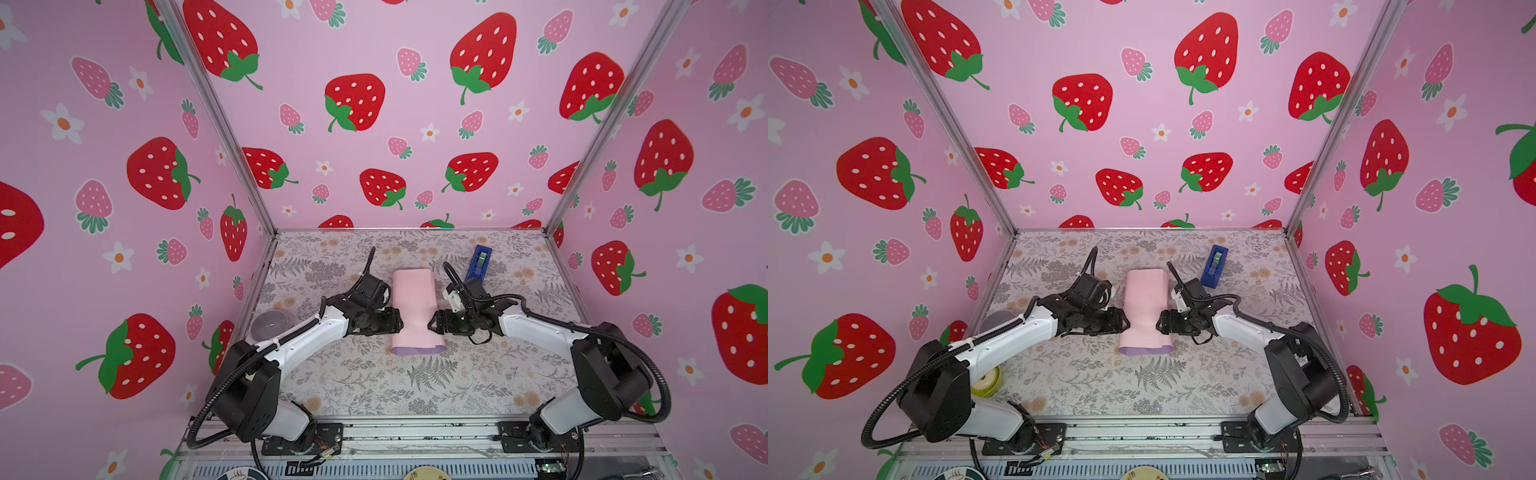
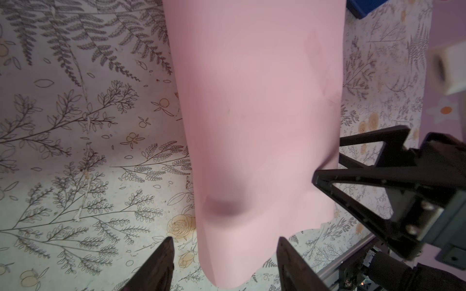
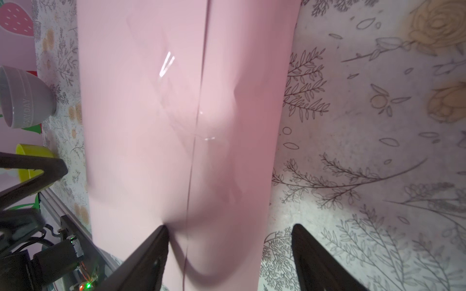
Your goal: Wrap the gift box in paper
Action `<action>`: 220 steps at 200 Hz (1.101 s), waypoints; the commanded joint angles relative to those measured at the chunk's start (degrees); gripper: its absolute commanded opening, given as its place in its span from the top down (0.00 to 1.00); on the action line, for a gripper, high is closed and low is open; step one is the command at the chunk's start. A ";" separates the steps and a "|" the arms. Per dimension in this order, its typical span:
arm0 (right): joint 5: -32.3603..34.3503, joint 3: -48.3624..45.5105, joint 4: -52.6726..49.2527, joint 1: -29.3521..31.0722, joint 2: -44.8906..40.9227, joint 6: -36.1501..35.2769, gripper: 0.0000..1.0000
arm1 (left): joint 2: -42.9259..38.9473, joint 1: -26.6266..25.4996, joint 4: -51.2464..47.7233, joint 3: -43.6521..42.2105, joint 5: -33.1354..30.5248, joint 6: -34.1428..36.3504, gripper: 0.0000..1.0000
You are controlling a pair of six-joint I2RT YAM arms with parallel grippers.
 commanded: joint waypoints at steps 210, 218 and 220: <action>17.98 -11.67 22.91 5.56 0.15 7.87 0.38 | 11.72 -1.04 11.47 -3.38 -9.81 -3.33 0.61; 18.66 -11.84 23.97 6.08 0.22 7.85 0.38 | 12.07 -1.10 11.54 -3.38 -9.81 -3.41 0.62; 18.93 -11.85 24.24 6.24 0.24 7.80 0.38 | 12.17 -1.11 11.54 -3.38 -9.81 -3.44 0.63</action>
